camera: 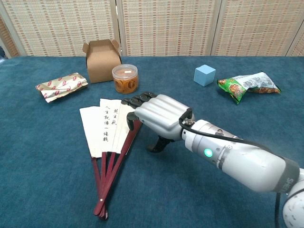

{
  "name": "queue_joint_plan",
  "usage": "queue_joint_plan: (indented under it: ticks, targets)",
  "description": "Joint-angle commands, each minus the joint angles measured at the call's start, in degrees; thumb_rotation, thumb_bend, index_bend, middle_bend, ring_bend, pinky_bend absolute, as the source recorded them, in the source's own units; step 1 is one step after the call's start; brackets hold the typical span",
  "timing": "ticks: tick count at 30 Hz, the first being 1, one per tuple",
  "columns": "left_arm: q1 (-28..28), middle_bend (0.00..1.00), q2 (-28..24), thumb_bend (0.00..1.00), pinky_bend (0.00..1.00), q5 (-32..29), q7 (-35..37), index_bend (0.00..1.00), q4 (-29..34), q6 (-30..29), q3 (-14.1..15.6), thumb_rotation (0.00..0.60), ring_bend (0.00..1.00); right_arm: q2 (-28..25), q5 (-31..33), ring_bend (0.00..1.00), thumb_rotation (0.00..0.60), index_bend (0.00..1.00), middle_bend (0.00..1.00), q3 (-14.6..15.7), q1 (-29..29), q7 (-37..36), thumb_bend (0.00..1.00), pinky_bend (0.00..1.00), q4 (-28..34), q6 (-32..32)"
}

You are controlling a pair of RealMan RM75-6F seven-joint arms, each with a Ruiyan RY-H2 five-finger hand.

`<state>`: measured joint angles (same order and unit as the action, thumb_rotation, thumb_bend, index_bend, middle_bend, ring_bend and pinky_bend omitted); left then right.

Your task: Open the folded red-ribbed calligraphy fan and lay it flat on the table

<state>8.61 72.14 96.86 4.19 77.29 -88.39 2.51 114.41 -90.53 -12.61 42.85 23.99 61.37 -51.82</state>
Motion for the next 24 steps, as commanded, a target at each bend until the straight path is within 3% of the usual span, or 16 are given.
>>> queue_joint_plan:
  ticks: [1,3,15,24]
  targets:
    - [-0.05,0.01,-0.01,0.51,0.09,-0.22,0.13,0.07,-0.15,-0.03,-0.11,0.600,0.00,1.79,1.27,0.00,0.600,0.38,0.00,-0.82,1.67,0.99,0.21,0.00,-1.85,1.38]
    - [-0.01,0.01,-0.05,0.51,0.09,-0.42,0.35,0.07,-0.27,-0.02,-0.28,0.600,0.00,4.43,2.84,0.00,0.600,0.38,0.00,-1.93,3.11,1.29,0.21,0.00,-4.10,2.02]
    - [0.02,0.01,-0.20,0.51,0.09,-0.70,-0.63,0.07,-0.03,-0.34,-0.78,0.600,0.00,11.45,3.53,0.00,0.600,0.42,0.01,-1.22,5.96,-1.31,0.23,0.00,-12.89,-1.84]
    - [-0.04,0.01,0.06,0.51,0.09,-1.12,-0.86,0.07,-0.61,-0.15,-0.93,0.600,0.00,15.60,2.29,0.00,0.600,0.61,0.12,-0.29,7.14,-6.00,0.47,0.00,-20.11,-6.86]
